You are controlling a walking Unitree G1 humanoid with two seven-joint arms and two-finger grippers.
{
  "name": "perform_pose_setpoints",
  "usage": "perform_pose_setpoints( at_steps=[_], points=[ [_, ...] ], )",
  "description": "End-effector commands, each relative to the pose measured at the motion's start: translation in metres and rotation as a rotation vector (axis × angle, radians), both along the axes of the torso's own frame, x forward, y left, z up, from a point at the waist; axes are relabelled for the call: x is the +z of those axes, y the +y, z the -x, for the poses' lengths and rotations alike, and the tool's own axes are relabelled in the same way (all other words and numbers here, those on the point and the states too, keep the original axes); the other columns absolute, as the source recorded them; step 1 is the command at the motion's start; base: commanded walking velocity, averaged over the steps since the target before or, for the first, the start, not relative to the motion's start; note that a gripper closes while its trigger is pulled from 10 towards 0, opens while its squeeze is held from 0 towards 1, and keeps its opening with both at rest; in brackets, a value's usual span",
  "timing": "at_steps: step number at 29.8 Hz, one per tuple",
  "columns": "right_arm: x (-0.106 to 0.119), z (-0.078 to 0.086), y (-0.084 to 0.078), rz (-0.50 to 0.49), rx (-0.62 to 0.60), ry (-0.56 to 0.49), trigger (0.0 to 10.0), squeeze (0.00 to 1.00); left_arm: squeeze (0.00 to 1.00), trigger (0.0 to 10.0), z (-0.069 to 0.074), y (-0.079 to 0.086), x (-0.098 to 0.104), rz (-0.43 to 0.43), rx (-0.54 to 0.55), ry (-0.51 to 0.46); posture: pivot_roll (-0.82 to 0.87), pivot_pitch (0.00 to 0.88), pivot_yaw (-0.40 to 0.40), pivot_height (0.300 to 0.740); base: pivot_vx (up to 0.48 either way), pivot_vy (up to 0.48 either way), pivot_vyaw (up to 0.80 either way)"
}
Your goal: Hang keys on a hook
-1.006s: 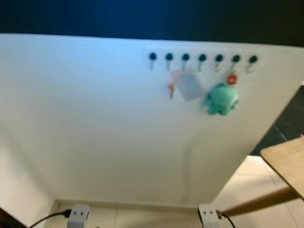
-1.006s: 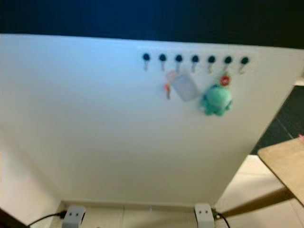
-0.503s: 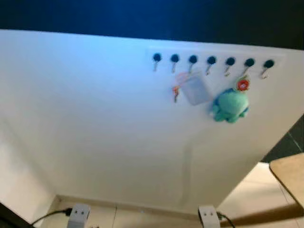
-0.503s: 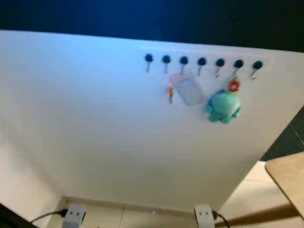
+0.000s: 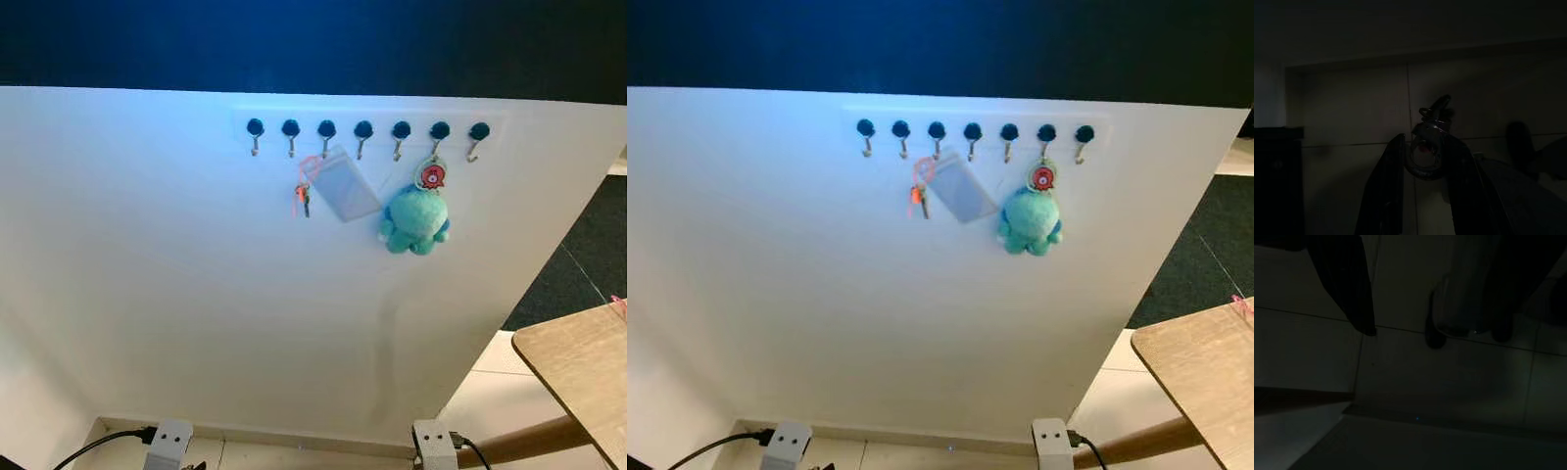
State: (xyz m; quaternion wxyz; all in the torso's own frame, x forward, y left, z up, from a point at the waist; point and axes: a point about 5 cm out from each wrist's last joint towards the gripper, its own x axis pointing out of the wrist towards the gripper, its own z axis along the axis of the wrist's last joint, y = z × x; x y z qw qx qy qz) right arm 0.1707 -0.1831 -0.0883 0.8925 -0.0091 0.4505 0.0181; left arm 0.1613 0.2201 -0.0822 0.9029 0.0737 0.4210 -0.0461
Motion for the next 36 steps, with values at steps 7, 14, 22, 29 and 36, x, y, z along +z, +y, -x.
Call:
perform_pose_setpoints(
  at_steps=[7, 14, 22, 29, 36],
  points=[
    [-0.001, 0.004, 0.000, -0.018, -0.007, 0.002, 10.0, 0.00, 0.00, 10.0, 0.001, 0.004, 0.001, -0.004, 0.002, -0.018, 0.04, 0.037, 0.013, 0.740, 0.000, 0.000, -0.69],
    [0.000, 0.004, -0.007, -0.032, -0.030, -0.011, 10.0, 0.00, 0.00, 10.0, 0.002, 0.003, 0.001, 0.009, 0.032, -0.026, 0.03, 0.037, 0.011, 0.740, 0.000, 0.000, -0.69],
    [0.001, 0.002, -0.010, -0.030, -0.026, -0.017, 10.0, 0.00, 0.00, 10.0, 0.003, 0.004, 0.001, 0.013, 0.067, -0.035, 0.04, 0.037, 0.009, 0.740, 0.000, 0.000, 0.00],
    [0.002, 0.000, -0.009, -0.031, -0.019, -0.020, 10.0, 0.00, 0.00, 10.0, -0.031, -0.013, 0.018, 0.038, 0.034, -0.200, 0.04, 0.034, 0.003, 0.740, 0.000, 0.000, 0.00],
    [0.003, -0.003, -0.003, -0.019, 0.022, -0.024, 10.0, 0.00, 0.00, 10.0, -0.029, -0.010, 0.015, 0.028, 0.056, -0.169, 0.04, 0.027, -0.001, 0.740, 0.000, 0.000, 0.00]
  ],
)
